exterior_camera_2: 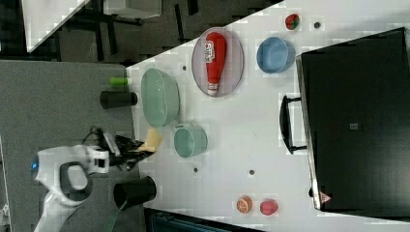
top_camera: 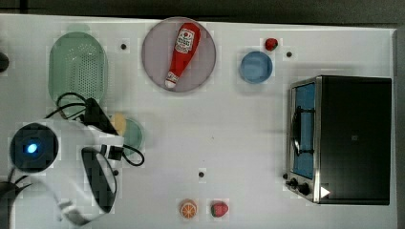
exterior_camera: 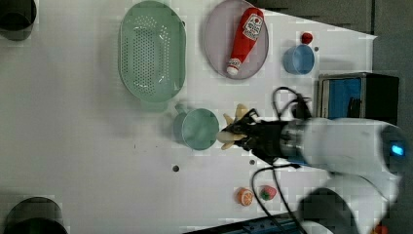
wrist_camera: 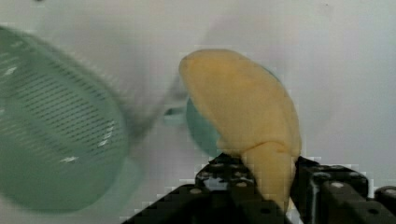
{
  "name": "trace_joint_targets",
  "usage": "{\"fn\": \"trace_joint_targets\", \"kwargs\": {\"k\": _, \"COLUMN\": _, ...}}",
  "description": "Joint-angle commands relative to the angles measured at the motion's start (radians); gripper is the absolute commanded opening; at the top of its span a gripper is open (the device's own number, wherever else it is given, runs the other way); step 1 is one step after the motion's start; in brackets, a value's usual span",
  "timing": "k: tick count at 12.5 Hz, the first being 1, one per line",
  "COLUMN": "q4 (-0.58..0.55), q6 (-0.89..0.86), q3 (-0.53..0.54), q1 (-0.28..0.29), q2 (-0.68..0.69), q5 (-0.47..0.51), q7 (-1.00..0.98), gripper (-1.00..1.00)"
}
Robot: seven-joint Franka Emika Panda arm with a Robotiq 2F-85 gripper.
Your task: Pick Banana and place it in mug.
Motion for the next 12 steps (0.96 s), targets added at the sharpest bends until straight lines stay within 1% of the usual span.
{"fn": "trace_joint_targets", "kwargs": {"k": 1, "q4": -0.026, "q6": 0.067, "q3": 0.010, "q1": -0.006, "q2": 0.080, "q5": -0.058, "q7": 0.138, "gripper": -0.46}}
{"fn": "trace_joint_targets", "kwargs": {"k": 4, "q4": -0.049, "q6": 0.167, "q3": 0.004, "q1": -0.006, "q2": 0.157, "q5": -0.066, "q7": 0.186, "gripper": -0.46}}
{"fn": "trace_joint_targets", "kwargs": {"k": 5, "q4": -0.057, "q6": 0.202, "q3": 0.004, "q1": -0.006, "q2": 0.172, "q5": -0.080, "q7": 0.189, "gripper": -0.40}}
{"fn": "trace_joint_targets", "kwargs": {"k": 7, "q4": -0.069, "q6": 0.242, "q3": 0.001, "q1": -0.006, "q2": 0.180, "q5": -0.089, "q7": 0.196, "gripper": 0.02}}
{"fn": "trace_joint_targets", "kwargs": {"k": 10, "q4": -0.070, "q6": 0.234, "q3": -0.002, "q1": -0.007, "q2": 0.162, "q5": -0.089, "q7": 0.196, "gripper": 0.69}}
{"fn": "trace_joint_targets", "kwargs": {"k": 11, "q4": -0.072, "q6": 0.232, "q3": -0.005, "q1": -0.007, "q2": 0.153, "q5": -0.089, "q7": 0.196, "gripper": 1.00}}
{"fn": "trace_joint_targets", "kwargs": {"k": 12, "q4": -0.072, "q6": 0.233, "q3": -0.006, "q1": -0.008, "q2": 0.145, "q5": -0.089, "q7": 0.196, "gripper": 1.00}}
